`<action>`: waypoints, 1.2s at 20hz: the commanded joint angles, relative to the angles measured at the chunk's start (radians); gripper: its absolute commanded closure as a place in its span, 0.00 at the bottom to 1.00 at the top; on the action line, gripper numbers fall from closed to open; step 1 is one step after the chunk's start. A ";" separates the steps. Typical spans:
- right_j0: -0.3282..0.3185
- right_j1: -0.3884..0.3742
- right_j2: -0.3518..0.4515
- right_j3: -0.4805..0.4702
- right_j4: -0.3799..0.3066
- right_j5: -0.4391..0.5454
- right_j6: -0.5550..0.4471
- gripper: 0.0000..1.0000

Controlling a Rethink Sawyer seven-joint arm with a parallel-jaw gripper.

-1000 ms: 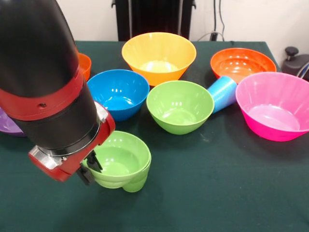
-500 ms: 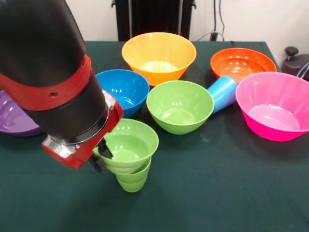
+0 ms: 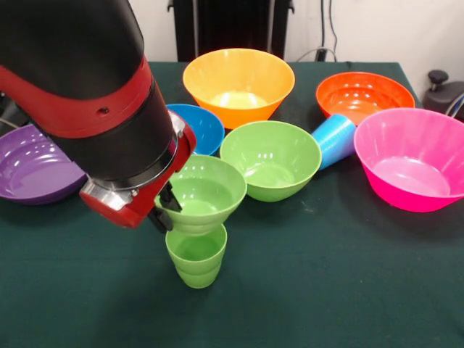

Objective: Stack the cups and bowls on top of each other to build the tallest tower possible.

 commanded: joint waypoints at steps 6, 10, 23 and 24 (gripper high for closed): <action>-0.018 -0.016 -0.222 0.160 0.104 -0.118 0.274 1.00; -0.025 -0.018 -0.257 0.194 0.150 -0.165 0.286 1.00; 0.033 0.010 -0.326 0.148 0.206 -0.207 0.304 1.00; 0.036 0.010 -0.332 0.147 0.209 -0.211 0.304 1.00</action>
